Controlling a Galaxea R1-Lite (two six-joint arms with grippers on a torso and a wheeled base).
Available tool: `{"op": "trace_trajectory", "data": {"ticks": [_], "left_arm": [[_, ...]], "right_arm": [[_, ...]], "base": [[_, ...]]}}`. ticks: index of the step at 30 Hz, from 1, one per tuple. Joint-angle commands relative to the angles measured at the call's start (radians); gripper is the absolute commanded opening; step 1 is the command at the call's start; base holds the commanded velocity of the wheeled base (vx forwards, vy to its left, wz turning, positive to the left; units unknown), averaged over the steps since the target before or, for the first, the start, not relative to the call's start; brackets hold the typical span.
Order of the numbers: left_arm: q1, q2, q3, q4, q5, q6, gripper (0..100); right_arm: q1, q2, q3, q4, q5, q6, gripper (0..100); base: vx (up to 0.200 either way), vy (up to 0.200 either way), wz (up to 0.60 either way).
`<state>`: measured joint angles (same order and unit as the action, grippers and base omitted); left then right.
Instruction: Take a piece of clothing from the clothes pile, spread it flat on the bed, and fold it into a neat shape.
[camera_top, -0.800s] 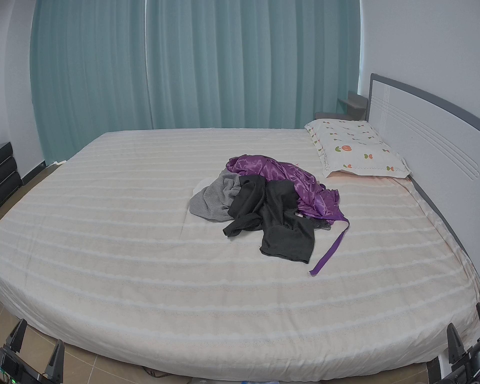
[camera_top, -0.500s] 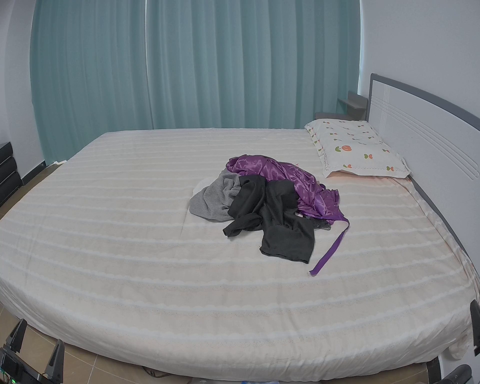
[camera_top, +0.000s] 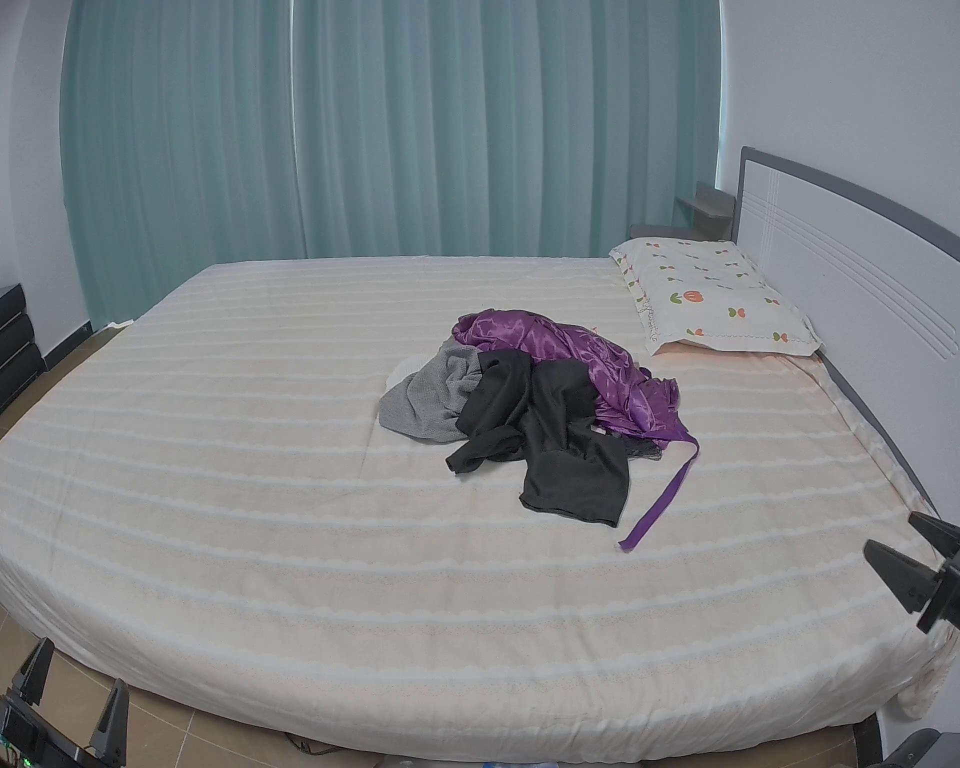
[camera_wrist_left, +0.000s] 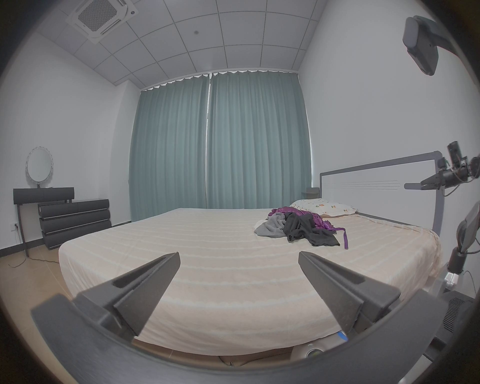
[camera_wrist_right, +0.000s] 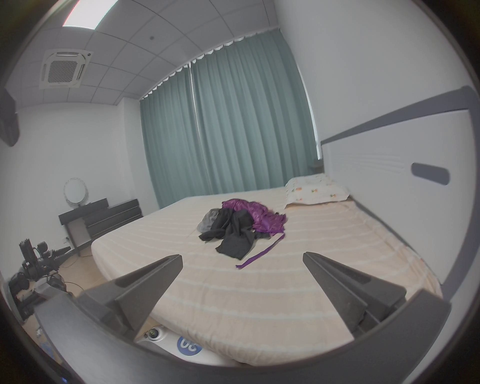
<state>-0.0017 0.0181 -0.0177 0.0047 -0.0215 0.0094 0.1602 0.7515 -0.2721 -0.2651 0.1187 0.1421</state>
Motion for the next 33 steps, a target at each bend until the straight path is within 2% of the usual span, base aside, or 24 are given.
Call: {"op": "trace_trajectory", "data": {"ticks": [1,5,11,14,15,21,27,33], "left_arm": [[0.0,-0.018,0.018,0.0,0.0,0.0,100],[0.0,-0.018,0.018,0.001,0.0,0.0,100],[0.0,-0.018,0.018,0.0,0.0,0.0,100],[0.0,-0.018,0.018,0.0,0.0,0.0,100],[0.0,-0.018,0.018,0.0,0.0,0.0,100],[0.0,-0.018,0.018,0.0,0.0,0.0,100],[0.0,-0.018,0.018,0.0,0.0,0.0,100],[0.0,-0.018,0.018,0.0,0.0,-0.002,100]], "right_arm": [[0.124,0.548,-0.084,-0.241,0.012,0.097,100],[0.15,0.759,-0.176,-0.339,0.002,0.139,100],[0.19,1.085,-0.374,-0.474,-0.054,0.329,100],[0.193,1.158,-0.44,-0.485,-0.076,0.37,100],[0.19,1.235,-0.509,-0.487,-0.08,0.398,100],[0.188,1.378,-0.639,-0.485,-0.082,0.441,100],[0.193,1.531,-0.751,-0.485,-0.083,0.57,100],[0.193,1.649,-0.848,-0.483,-0.097,0.58,100]], "base": [[0.0,0.0,0.0],[0.0,0.0,0.0],[0.0,0.0,0.0],[0.0,0.0,0.0],[0.0,0.0,0.0],[0.0,0.0,0.0],[0.0,0.0,0.0],[0.0,0.0,0.0]]}}
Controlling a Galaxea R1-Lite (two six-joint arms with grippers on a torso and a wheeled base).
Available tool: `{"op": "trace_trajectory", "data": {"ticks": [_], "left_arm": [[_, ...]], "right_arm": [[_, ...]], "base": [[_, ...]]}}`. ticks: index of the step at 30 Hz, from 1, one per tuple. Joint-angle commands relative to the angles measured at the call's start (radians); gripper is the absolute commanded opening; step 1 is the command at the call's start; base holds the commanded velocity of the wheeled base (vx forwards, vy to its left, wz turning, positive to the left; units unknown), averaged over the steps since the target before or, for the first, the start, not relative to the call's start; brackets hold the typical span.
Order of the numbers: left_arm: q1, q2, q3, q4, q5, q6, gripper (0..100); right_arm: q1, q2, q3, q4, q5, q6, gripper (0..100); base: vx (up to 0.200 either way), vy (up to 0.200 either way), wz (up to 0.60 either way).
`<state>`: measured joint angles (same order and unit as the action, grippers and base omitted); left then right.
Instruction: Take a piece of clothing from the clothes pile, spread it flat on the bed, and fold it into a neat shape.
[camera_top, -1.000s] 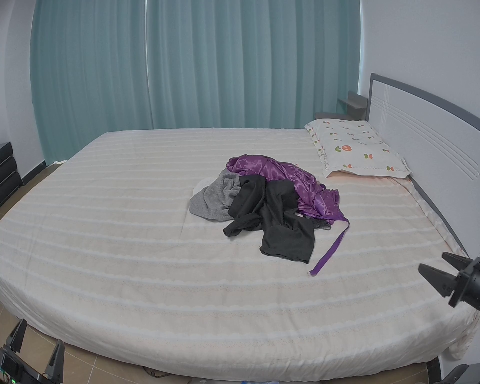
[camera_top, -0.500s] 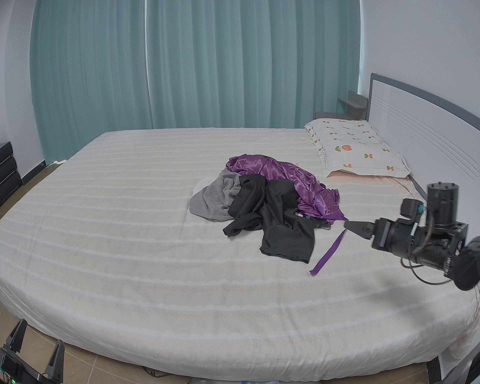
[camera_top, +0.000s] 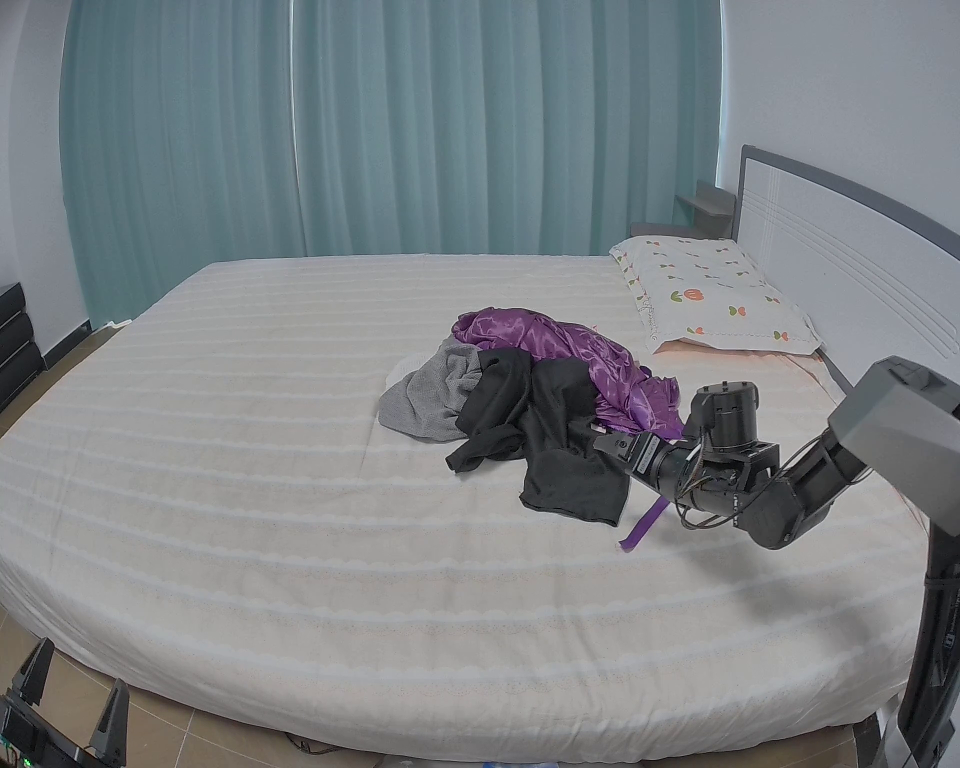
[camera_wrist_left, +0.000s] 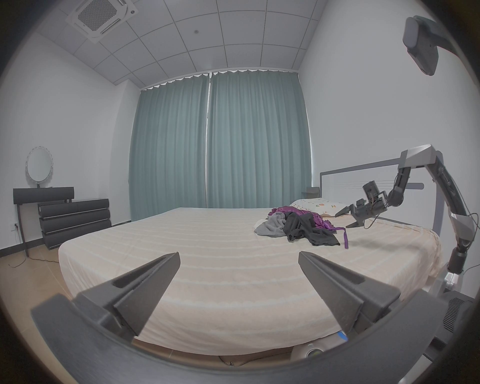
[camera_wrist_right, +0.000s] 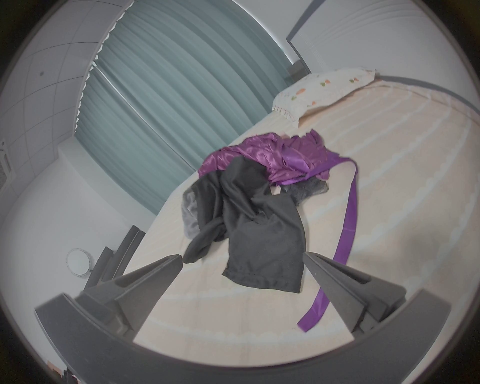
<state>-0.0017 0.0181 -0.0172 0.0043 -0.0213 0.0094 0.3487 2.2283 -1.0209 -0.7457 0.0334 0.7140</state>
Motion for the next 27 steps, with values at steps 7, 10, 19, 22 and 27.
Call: {"op": "trace_trajectory", "data": {"ticks": [7,10,19,22,27], "left_arm": [[0.0,-0.018,0.017,0.0,0.0,0.0,100],[0.0,-0.018,0.017,0.0,0.0,0.0,100],[0.0,-0.018,0.017,0.0,0.0,-0.002,100],[0.0,-0.018,0.017,0.0,0.0,0.0,100],[0.0,-0.018,0.017,0.0,0.0,0.0,100]], "right_arm": [[0.003,0.312,-0.222,0.006,-0.032,0.007,100],[0.004,0.341,-0.258,0.006,-0.04,0.007,100],[0.007,0.421,-0.37,0.016,-0.07,0.001,100],[0.021,0.441,-0.393,0.014,-0.07,0.001,100],[0.032,0.447,-0.409,0.017,-0.072,-0.002,0]], "base": [[0.0,0.0,0.0],[0.0,0.0,0.0],[0.0,0.0,0.0],[0.0,0.0,0.0],[0.0,0.0,0.0]]}}
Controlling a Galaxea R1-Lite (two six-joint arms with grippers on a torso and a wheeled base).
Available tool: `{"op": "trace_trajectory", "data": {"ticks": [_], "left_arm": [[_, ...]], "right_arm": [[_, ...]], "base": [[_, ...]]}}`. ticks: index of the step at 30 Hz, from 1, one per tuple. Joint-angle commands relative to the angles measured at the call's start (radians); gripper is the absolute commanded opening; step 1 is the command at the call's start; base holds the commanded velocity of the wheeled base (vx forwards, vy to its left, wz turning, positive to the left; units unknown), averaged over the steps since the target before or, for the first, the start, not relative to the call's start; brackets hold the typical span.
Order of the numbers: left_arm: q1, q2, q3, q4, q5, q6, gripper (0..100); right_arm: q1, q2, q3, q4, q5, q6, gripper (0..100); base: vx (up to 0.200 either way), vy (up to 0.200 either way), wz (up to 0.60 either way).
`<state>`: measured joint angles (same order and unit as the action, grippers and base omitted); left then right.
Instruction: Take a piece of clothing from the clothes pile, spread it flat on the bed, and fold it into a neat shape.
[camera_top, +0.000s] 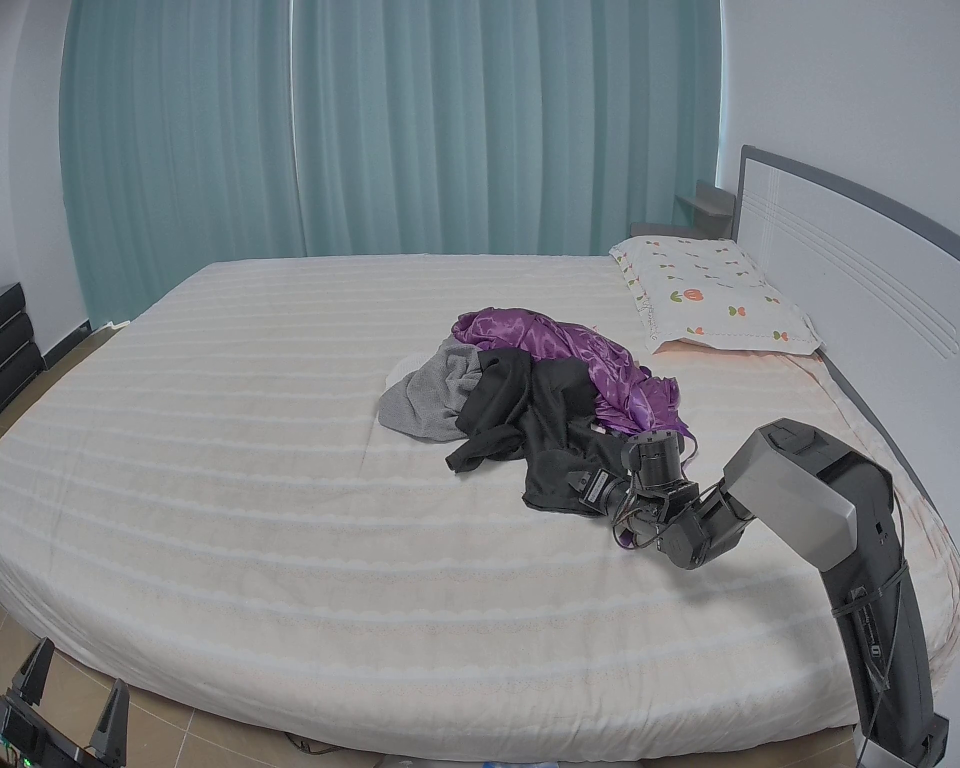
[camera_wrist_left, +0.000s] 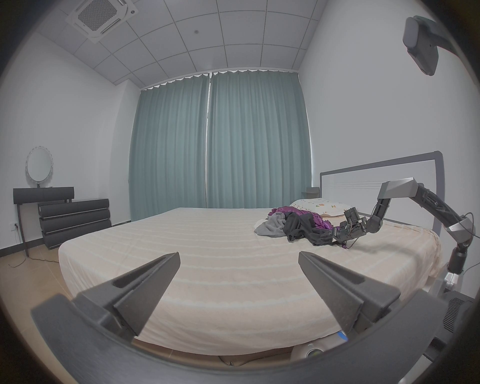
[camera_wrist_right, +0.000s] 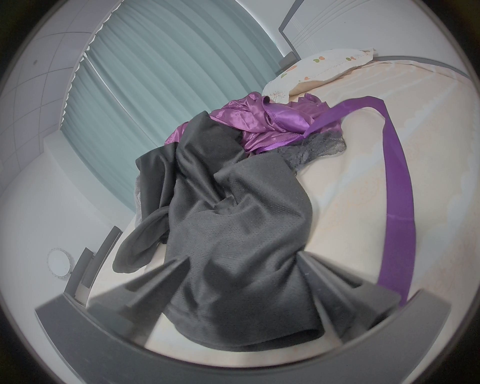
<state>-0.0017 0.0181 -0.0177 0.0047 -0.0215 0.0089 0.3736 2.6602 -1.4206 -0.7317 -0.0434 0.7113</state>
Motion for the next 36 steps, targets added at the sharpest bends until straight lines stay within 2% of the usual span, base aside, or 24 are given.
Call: {"op": "trace_trajectory", "data": {"ticks": [1,10,17,29,36], "left_arm": [[0.0,-0.018,0.018,0.0,0.0,0.0,100],[0.0,-0.018,0.018,0.0,0.0,0.0,100],[0.0,-0.018,0.018,0.0,0.0,0.0,100],[0.0,-0.018,0.018,0.0,0.0,0.0,100],[0.0,-0.018,0.018,0.0,0.0,0.0,100]], "right_arm": [[0.008,0.014,-0.009,0.002,0.005,0.0,0],[0.007,-0.026,0.016,-0.008,0.011,0.016,0],[0.022,-0.151,0.192,-0.11,0.022,0.142,0],[0.044,-0.367,0.468,-0.348,0.05,0.142,0],[0.074,-0.51,0.583,-0.384,0.053,0.142,0]], "base": [[0.0,0.0,0.0],[0.0,0.0,0.0],[0.0,0.0,0.0],[0.0,0.0,0.0],[0.0,0.0,0.0]]}}
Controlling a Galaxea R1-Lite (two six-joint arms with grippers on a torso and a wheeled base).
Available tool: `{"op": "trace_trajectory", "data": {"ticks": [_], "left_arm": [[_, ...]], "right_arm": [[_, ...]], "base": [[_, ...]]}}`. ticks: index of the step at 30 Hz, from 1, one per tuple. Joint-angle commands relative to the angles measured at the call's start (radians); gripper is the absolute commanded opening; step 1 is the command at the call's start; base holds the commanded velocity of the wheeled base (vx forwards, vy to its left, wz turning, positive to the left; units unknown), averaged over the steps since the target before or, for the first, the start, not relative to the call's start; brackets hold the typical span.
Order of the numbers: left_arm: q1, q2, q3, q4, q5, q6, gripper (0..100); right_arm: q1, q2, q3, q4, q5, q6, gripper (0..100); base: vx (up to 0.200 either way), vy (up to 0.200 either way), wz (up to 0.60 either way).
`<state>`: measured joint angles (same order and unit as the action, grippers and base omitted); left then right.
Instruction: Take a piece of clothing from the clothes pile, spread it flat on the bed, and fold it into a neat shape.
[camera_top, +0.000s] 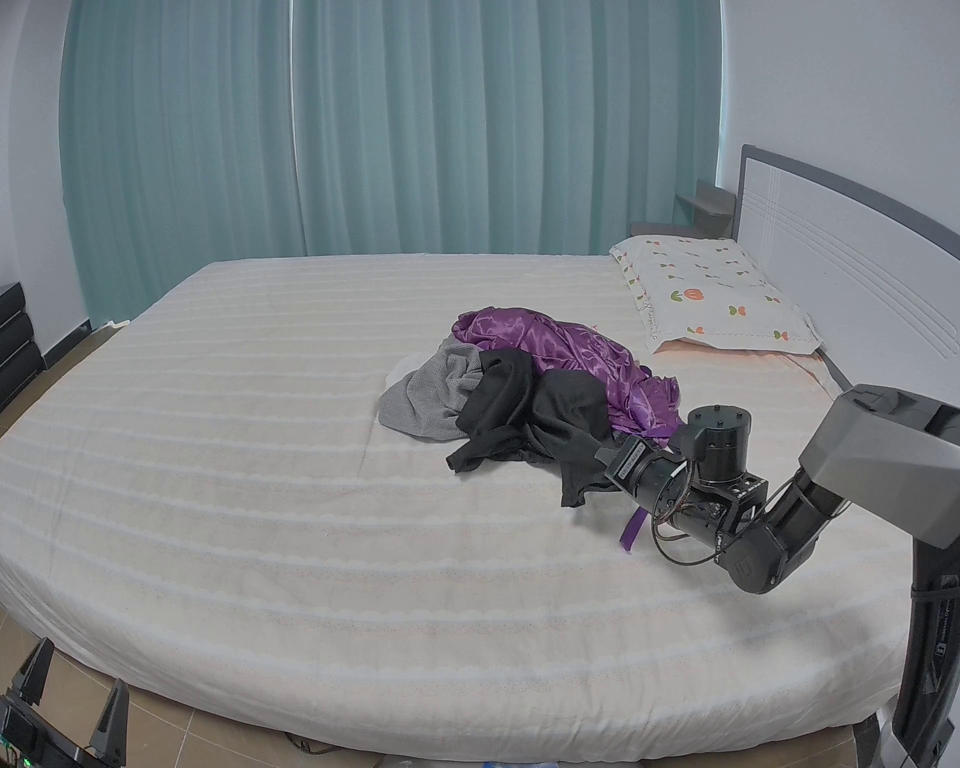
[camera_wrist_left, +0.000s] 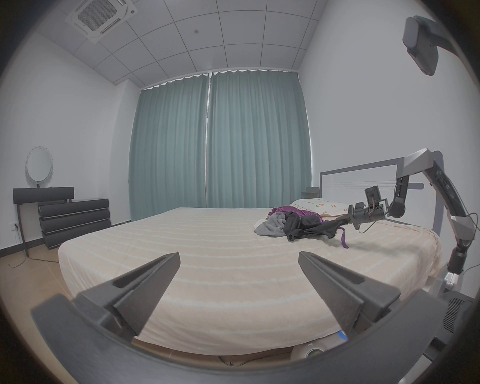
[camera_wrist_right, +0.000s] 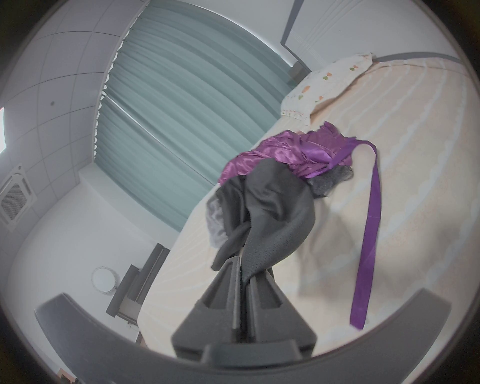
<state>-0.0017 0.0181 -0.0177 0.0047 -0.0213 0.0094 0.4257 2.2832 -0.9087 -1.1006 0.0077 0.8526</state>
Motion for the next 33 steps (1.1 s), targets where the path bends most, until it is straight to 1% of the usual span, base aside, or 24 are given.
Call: {"op": "trace_trajectory", "data": {"ticks": [1,6,10,12,13,15,16,18,20,23,28,29,30,32,33], "left_arm": [[0.0,-0.018,0.018,0.0,0.0,0.0,100],[0.0,-0.018,0.018,0.0,0.0,0.0,100],[0.0,-0.018,0.018,0.0,-0.002,0.001,100],[0.0,-0.018,0.018,-0.002,-0.005,0.009,100],[0.0,-0.018,0.018,0.0,-0.003,0.006,100],[0.0,-0.018,0.018,0.0,-0.003,0.006,100],[0.0,-0.018,0.018,0.0,-0.003,0.009,100],[0.0,-0.018,0.018,-0.002,-0.006,0.006,100],[0.0,-0.018,0.016,0.0,-0.006,0.004,100],[0.0,-0.018,0.018,-0.002,-0.008,0.009,100],[0.002,-0.018,0.018,-0.005,-0.011,0.011,100],[0.0,-0.018,-0.004,-0.022,-0.025,-0.008,100],[-0.003,-0.007,-0.07,-0.052,-0.049,-0.042,100],[-0.02,0.1,-0.248,-0.074,-0.097,-0.157,100],[-0.015,0.149,-0.278,-0.065,-0.111,-0.173,100]], "right_arm": [[0.027,-0.163,0.096,-0.016,0.002,0.0,0],[0.065,-0.28,0.16,-0.027,0.002,-0.004,0],[0.088,-0.358,0.169,-0.027,0.003,-0.082,0],[0.09,-0.393,0.166,-0.027,0.003,-0.107,0],[0.1,-0.424,0.163,-0.024,0.006,-0.11,0],[0.1,-0.424,0.163,-0.024,0.006,-0.11,0],[0.114,-0.461,0.162,-0.025,0.008,-0.11,0],[0.117,-0.501,0.16,-0.025,0.011,-0.11,0],[0.125,-0.536,0.163,-0.025,0.025,-0.11,0],[0.128,-0.554,0.174,-0.021,0.044,-0.11,0],[0.122,-0.611,0.179,-0.018,0.055,-0.112,0],[0.125,-0.611,0.183,-0.018,0.055,-0.112,0],[0.128,-0.61,0.189,-0.025,0.054,-0.113,0],[0.128,-0.617,0.197,-0.028,0.057,-0.116,0],[0.126,-0.62,0.192,-0.028,0.057,-0.116,0]], "base": [[0.0,0.0,0.0],[0.0,0.0,0.0],[0.0,0.0,0.0],[0.0,0.0,0.0],[0.0,0.0,0.0],[0.0,0.0,0.0],[0.0,0.0,0.0],[0.0,0.0,0.0],[0.0,0.0,0.0],[0.0,0.0,0.0],[0.0,0.0,0.0],[0.0,0.0,0.0],[0.0,0.0,0.0],[0.0,0.0,0.0],[0.0,0.0,0.0]]}}
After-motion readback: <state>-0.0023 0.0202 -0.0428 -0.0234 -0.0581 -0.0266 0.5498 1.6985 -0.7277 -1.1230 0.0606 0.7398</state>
